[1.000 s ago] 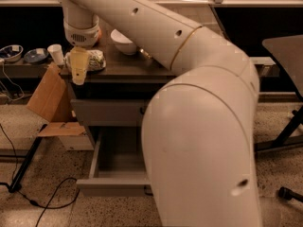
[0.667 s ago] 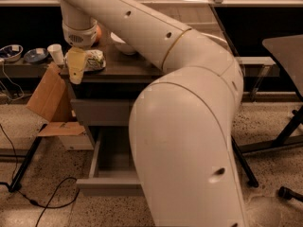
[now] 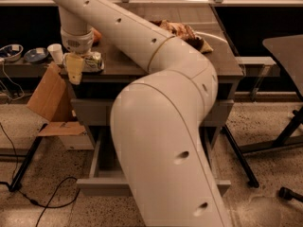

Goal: Place 7up can into middle drawer

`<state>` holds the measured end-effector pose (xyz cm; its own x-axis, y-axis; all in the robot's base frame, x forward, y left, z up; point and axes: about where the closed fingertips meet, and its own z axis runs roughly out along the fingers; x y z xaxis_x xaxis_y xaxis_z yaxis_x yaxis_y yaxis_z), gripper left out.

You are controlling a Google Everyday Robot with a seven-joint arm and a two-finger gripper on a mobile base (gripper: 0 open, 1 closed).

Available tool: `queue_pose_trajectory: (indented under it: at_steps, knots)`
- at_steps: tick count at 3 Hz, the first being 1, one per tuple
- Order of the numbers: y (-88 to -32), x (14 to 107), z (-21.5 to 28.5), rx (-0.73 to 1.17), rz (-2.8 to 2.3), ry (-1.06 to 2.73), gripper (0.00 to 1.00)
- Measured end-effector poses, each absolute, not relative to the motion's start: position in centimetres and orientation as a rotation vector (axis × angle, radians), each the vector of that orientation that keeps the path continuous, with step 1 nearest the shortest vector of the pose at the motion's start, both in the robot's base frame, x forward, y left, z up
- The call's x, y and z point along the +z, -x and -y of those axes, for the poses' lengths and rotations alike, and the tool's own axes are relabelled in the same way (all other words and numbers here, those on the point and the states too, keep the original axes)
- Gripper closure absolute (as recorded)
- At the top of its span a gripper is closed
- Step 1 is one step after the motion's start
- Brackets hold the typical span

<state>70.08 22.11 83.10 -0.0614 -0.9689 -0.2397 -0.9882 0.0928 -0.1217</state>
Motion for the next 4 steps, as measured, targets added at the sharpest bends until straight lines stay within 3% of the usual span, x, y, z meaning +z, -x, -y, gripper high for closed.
queue_pose_trajectory:
  at_steps: [1, 3, 4]
  knots:
    - [-69.8, 83.5, -20.7, 0.125, -2.123, 1.907, 0.57]
    - [-64.5, 88.5, -15.2, 0.06, -2.064, 1.784, 1.0]
    - [-62.0, 87.9, -12.5, 0.067, -2.017, 1.749, 1.0]
